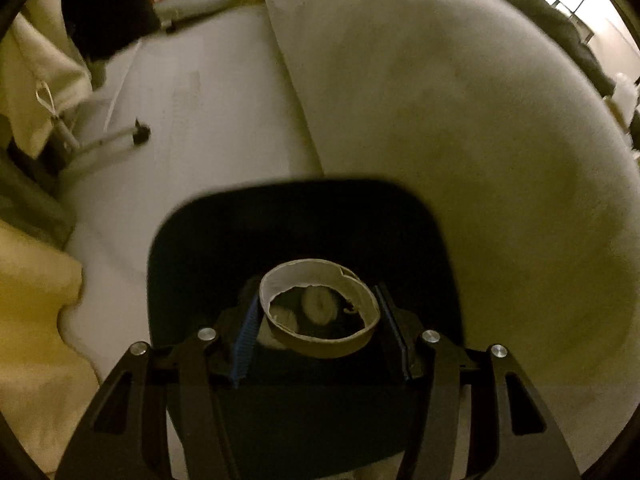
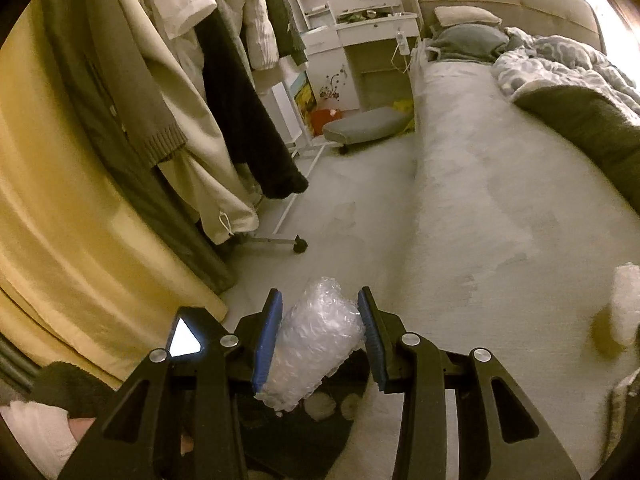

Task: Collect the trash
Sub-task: 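Carry the tape roll and bubble wrap over the black bin and release them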

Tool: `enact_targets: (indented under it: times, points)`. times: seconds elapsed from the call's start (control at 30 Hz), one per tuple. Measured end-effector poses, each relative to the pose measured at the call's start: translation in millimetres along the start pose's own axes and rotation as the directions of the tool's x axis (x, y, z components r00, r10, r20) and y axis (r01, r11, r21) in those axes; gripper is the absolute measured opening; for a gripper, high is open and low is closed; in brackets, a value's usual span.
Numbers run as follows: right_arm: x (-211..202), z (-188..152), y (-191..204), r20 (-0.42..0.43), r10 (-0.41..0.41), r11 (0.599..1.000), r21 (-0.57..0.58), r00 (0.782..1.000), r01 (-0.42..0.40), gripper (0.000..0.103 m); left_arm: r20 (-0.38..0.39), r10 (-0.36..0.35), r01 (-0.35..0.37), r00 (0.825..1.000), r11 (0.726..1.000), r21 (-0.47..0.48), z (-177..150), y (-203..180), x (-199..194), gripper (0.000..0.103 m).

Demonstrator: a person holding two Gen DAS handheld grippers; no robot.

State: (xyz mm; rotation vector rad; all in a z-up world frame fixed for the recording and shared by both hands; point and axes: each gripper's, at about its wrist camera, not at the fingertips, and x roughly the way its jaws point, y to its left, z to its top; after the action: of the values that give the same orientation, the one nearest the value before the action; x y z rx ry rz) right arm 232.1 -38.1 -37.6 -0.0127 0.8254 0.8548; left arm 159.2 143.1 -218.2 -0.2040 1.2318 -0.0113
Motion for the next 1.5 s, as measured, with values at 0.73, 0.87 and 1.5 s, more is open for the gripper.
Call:
enact_targets:
  times: [0.73,0.87,1.5]
  points:
    - [101.0,-25.3,34.3,-0.205,-0.015,1.000,-0.018,0.979,0.012,0.040,0.063,-0.066,0.067,0.996,0.997,-0.024,-22.4,49.7,-46.4,0.072]
    - [123.2,-36.8,42.7,-0.257,-0.027,0.999,-0.033,0.966,0.019,0.040,0.141,-0.039,0.042,0.989,0.999,-0.012,-15.3,59.6,-72.8,0.066]
    - [195.3,-94.8,52.5,-0.482,-0.101,0.994,-0.089,0.870,0.067,0.040,0.416,-0.103,0.134,0.903,0.990,-0.045,13.4,75.0,-174.1,0.044]
